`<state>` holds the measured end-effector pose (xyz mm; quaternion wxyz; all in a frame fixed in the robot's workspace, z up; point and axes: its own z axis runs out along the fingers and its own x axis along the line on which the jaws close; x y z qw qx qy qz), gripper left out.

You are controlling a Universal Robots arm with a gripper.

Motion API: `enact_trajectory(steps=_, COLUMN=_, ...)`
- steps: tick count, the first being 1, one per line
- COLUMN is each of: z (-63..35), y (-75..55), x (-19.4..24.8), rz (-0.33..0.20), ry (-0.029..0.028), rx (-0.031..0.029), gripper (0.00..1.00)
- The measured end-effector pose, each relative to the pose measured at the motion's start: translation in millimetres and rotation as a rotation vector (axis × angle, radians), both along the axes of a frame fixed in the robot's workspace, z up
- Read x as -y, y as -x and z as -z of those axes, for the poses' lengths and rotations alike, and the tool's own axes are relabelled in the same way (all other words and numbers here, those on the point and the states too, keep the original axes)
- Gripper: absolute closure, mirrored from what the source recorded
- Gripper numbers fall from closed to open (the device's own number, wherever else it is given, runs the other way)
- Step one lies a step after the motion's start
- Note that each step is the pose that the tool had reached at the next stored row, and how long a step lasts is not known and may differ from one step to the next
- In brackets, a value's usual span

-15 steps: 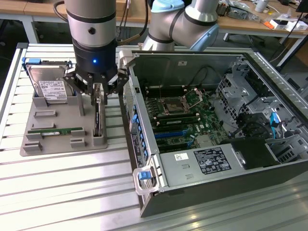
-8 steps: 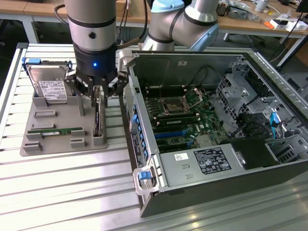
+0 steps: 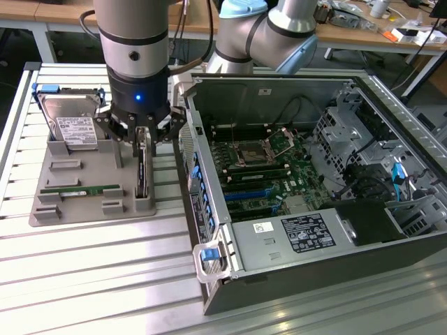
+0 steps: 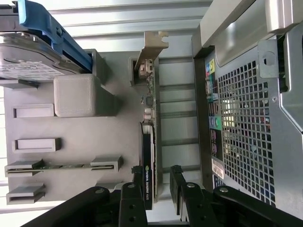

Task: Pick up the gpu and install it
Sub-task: 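Pick up the gpu and move the gpu toward the slot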

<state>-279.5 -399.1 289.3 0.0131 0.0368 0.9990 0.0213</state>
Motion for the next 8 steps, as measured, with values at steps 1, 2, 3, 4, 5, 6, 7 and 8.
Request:
enact_trajectory(steps=1, z=0.7, y=0.0, x=0.0, rz=0.000, ry=0.0000, rx=0.0000, gripper=0.64)
enact_trajectory(steps=2, z=0.9, y=0.0, x=0.0, rz=0.000, ry=0.0000, rx=-0.0001, gripper=0.64)
enact_trajectory(steps=3, z=1.3, y=0.0, x=0.0, rz=0.000, ry=0.0000, rx=0.0000, gripper=0.64)
enact_trajectory(steps=4, z=2.0, y=0.0, x=0.0, rz=0.000, ry=0.0000, rx=0.0000, gripper=0.64)
enact_trajectory(steps=5, z=2.3, y=0.0, x=0.0, rz=0.000, ry=0.0000, rx=0.0000, gripper=0.64)
enact_trajectory(steps=6, z=2.7, y=0.0, x=0.0, rz=0.000, ry=0.0000, rx=0.0000, gripper=0.64)
enact_trajectory(steps=7, z=3.1, y=-0.1, x=0.0, rz=0.000, ry=0.0000, rx=0.0000, gripper=0.64)
enact_trajectory(steps=8, z=3.7, y=-0.1, x=0.0, rz=0.000, ry=0.0000, rx=0.0000, gripper=0.64)
